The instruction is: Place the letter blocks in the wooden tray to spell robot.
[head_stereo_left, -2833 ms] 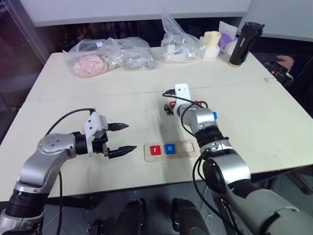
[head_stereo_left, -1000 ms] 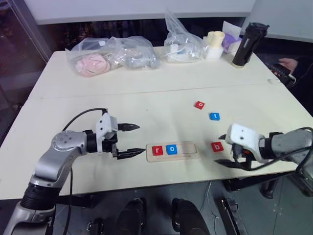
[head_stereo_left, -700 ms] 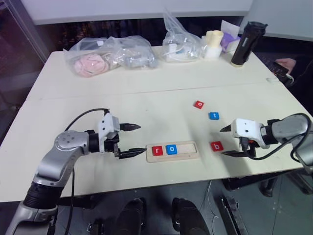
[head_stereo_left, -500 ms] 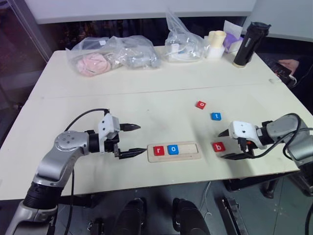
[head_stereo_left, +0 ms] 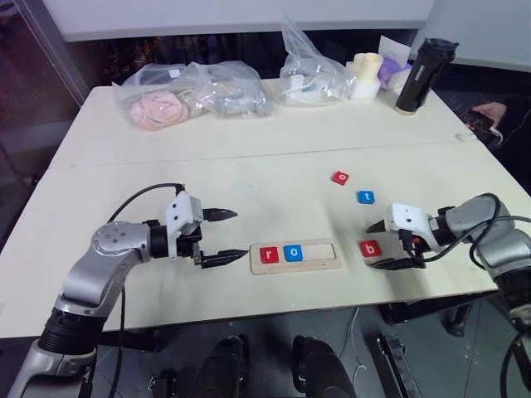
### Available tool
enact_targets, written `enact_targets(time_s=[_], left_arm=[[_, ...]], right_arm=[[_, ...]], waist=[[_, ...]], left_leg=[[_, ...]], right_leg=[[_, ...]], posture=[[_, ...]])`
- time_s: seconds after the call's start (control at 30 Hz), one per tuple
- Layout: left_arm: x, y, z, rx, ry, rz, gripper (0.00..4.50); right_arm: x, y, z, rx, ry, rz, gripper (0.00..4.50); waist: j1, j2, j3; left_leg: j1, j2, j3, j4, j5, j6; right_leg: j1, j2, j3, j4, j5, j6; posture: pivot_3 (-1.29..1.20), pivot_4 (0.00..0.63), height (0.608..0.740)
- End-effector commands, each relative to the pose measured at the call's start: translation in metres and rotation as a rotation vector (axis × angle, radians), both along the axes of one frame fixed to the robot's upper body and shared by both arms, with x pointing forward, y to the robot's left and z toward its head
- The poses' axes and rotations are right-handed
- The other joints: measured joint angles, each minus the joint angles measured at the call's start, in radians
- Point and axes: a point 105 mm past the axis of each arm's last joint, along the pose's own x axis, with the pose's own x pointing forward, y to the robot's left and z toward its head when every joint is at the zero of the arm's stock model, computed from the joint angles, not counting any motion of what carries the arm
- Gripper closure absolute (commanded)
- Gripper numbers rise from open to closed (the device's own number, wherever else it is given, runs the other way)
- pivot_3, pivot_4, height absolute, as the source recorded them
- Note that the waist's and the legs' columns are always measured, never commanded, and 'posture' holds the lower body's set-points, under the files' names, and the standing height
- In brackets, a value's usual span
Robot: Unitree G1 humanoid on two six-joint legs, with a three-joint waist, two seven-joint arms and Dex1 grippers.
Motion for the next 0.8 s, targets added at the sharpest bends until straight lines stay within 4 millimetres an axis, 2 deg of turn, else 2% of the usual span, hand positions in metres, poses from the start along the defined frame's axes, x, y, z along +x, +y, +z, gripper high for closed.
enact_targets(time_s=[0.03,0.13,0.17,0.27,0.4,0.57,0.8], left_arm=[[-0.002,0.0,0.011,-0.001,-0.054,-0.007,0.0],[-0.002,0.0,0.011,0.0,-0.054,-0.007,0.0],[-0.002,0.0,0.011,-0.002,-0.054,-0.007,0.0],[-0.002,0.0,0.011,-0.003,-0.052,-0.007,0.0],[-0.003,0.0,0.01,-0.002,-0.051,-0.01,0.0],[-0.003,-0.002,0.01,-0.003,-0.053,-0.015,0.0],[-0.004,-0.003,0.01,-0.006,-0.056,-0.014,0.0]], right_arm=[[0.002,0.004,0.004,0.005,-0.021,0.005,1.5],[0.001,0.006,0.005,0.009,-0.025,0.006,3.09],[0.001,0.005,0.006,0.003,-0.033,0.007,3.38],[0.005,0.01,0.013,0.007,-0.071,0.006,3.37],[0.002,0.043,0.034,0.042,-0.125,0.101,3.37],[-0.009,0.073,0.032,0.066,-0.115,0.17,3.37],[-0.013,0.095,0.023,0.087,-0.1,0.198,3.37]], waist=[[0.001,0.0,0.0],[0.003,0.0,0.0],[0.003,0.0,0.0],[0.004,0.0,0.0],[0.002,0.0,0.0],[0.01,0.0,0.0],[0.009,0.0,0.0]], left_leg=[[0.0,0.0,0.0,0.0,0.0,0.0],[0.0,0.0,0.0,0.0,0.0,0.0],[0.0,0.0,0.0,0.0,0.0,0.0],[0.0,0.0,0.0,0.0,0.0,0.0],[0.0,0.0,0.001,0.0,0.0,0.0],[0.0,0.0,0.001,0.0,0.0,0.0],[0.0,0.0,0.001,0.001,0.0,0.0]], right_leg=[[0.0,0.0,0.0,0.0,0.0,0.0],[0.0,0.0,0.0,0.0,0.0,0.0],[0.0,0.0,0.0,0.0,0.0,0.0],[0.0,0.0,0.0,0.0,0.0,0.0],[-0.001,0.0,0.001,0.001,0.0,0.0],[-0.001,0.0,0.001,0.001,0.0,0.0],[0.0,0.0,0.001,0.0,0.0,0.0]], posture=[[0.0,0.15,0.738],[0.0,0.15,0.738],[0.0,0.15,0.738],[0.0,0.15,0.738],[0.0,0.15,0.738],[0.0,0.15,0.738],[0.0,0.15,0.738]])
